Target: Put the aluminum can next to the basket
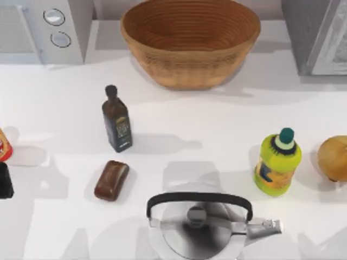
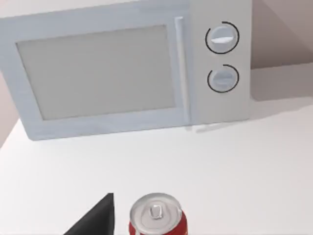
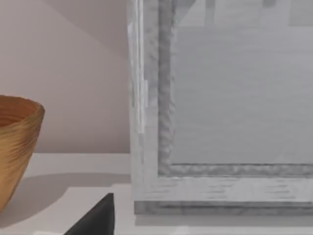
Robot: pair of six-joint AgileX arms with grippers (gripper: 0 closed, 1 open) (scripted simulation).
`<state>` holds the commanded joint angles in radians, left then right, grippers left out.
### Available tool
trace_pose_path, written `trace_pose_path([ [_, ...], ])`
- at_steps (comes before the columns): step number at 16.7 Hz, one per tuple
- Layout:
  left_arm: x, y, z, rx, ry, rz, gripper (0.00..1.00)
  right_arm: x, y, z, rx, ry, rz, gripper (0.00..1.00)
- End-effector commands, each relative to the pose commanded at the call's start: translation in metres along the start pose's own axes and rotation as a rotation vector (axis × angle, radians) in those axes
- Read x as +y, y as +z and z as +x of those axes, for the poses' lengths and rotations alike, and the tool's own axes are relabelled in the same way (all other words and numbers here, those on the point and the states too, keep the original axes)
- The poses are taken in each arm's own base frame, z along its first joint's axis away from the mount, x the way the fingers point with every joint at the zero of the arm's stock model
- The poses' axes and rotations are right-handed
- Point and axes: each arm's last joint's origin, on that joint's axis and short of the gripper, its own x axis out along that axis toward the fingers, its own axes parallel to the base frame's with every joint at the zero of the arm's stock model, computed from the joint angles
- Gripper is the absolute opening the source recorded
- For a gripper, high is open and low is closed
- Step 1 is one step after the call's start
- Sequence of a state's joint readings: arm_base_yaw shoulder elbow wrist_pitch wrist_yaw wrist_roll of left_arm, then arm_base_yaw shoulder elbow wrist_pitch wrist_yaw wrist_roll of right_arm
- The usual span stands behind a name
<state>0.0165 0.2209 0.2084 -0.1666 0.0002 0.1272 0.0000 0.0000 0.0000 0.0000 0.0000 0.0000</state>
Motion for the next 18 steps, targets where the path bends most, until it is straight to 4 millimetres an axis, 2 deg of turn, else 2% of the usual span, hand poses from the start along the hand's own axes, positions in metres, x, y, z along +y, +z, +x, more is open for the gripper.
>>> trace_pose_path([
  [4,0.01,0.047,0.02,0.271,-0.037,0.158,1.0,0.0,0.0,0.0,0.0,0.0,0.0,1.0],
  [6,0.016,0.07,0.043,0.432,-0.081,0.243,1.0,0.0,0.0,0.0,0.0,0.0,0.0,1.0],
  [9,0.025,0.093,0.09,0.677,-0.183,0.363,1.0,0.0,0.0,0.0,0.0,0.0,0.0,1.0],
  [13,0.038,0.097,0.164,0.964,-0.363,0.485,1.0,0.0,0.0,0.0,0.0,0.0,0.0,1.0],
  [16,0.046,0.084,0.211,1.123,-0.499,0.539,1.0,0.0,0.0,0.0,0.0,0.0,0.0,1.0],
  [18,0.049,0.074,0.233,1.195,-0.573,0.561,1.0,0.0,0.0,0.0,0.0,0.0,0.0,1.0],
])
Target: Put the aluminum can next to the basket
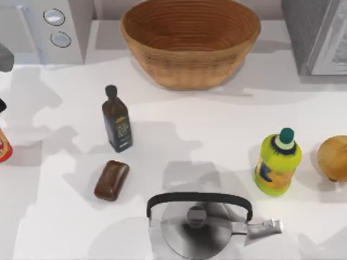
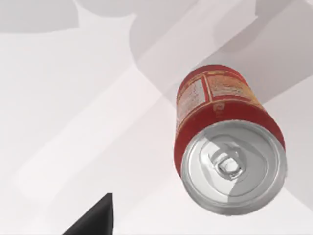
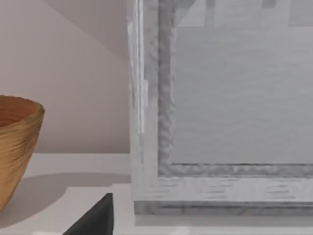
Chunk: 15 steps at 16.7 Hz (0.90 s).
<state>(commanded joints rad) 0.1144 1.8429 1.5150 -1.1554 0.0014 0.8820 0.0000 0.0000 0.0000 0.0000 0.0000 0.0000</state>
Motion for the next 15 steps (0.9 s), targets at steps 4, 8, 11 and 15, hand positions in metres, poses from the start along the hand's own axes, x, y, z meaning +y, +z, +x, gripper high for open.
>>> trace_pose_path([
  [4,0.013,0.008,0.015,0.053,-0.067,0.043,1.0,0.0,0.0,0.0,0.0,0.0,0.0,1.0],
  [8,0.012,0.009,0.015,0.052,-0.065,0.048,1.0,0.0,0.0,0.0,0.0,0.0,0.0,1.0],
  [11,0.012,0.008,0.026,0.054,-0.068,0.043,1.0,0.0,0.0,0.0,0.0,0.0,0.0,1.0],
  [15,0.011,0.006,0.059,0.052,-0.065,0.043,1.0,0.0,0.0,0.0,0.0,0.0,0.0,1.0],
])
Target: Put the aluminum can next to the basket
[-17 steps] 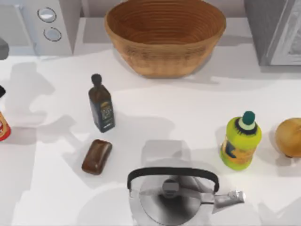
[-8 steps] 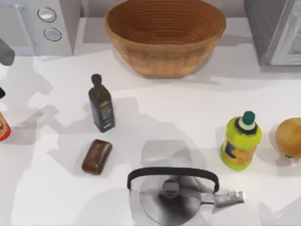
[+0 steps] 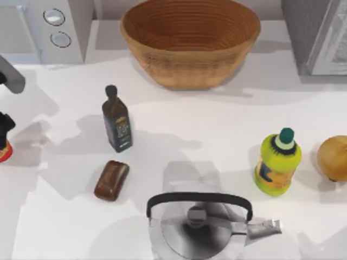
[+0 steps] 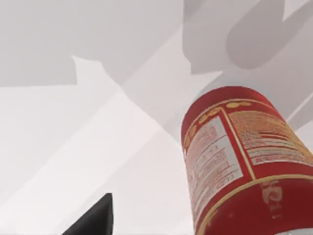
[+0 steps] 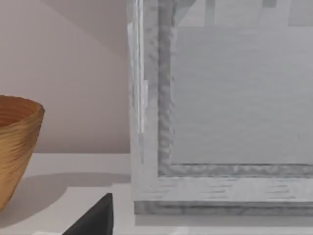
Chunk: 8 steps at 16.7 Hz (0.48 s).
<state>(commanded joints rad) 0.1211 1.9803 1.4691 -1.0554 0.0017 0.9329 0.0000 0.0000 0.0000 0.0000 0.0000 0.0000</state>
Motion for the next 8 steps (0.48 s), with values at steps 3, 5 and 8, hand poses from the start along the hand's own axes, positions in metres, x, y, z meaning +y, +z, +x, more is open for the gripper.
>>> trace_pose_path([
  [3,-0.0006,-0.001,0.0156,0.001,-0.002,0.0,1.0,0.0,0.0,0.0,0.0,0.0,0.0,1.0],
  [5,-0.0007,-0.001,0.0157,0.001,-0.002,0.0,1.0,0.0,0.0,0.0,0.0,0.0,0.0,1.0],
  [8,-0.0007,-0.001,0.0157,0.001,-0.002,0.0,0.85,0.0,0.0,0.0,0.0,0.0,0.0,1.0],
])
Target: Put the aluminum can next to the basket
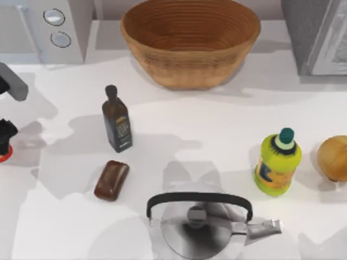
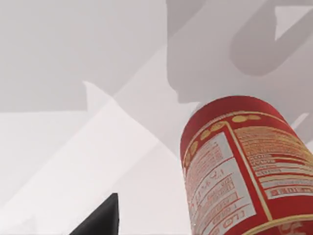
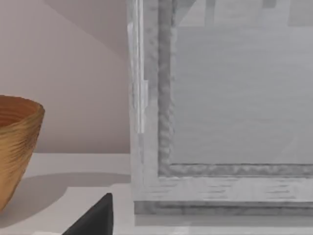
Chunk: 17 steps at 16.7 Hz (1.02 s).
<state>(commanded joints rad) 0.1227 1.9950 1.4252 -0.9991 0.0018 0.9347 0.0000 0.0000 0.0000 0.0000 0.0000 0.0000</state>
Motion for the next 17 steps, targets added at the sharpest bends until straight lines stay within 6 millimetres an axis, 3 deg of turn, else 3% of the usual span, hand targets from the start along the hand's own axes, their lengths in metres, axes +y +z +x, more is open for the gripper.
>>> trace_pose_path([
  [11,0.0,0.0,0.0,0.0,0.0,0.0,0.02,0.0,0.0,0.0,0.0,0.0,0.0,1.0],
  [17,0.0,0.0,0.0,0.0,0.0,0.0,0.0,0.0,0.0,0.0,0.0,0.0,0.0,1.0],
])
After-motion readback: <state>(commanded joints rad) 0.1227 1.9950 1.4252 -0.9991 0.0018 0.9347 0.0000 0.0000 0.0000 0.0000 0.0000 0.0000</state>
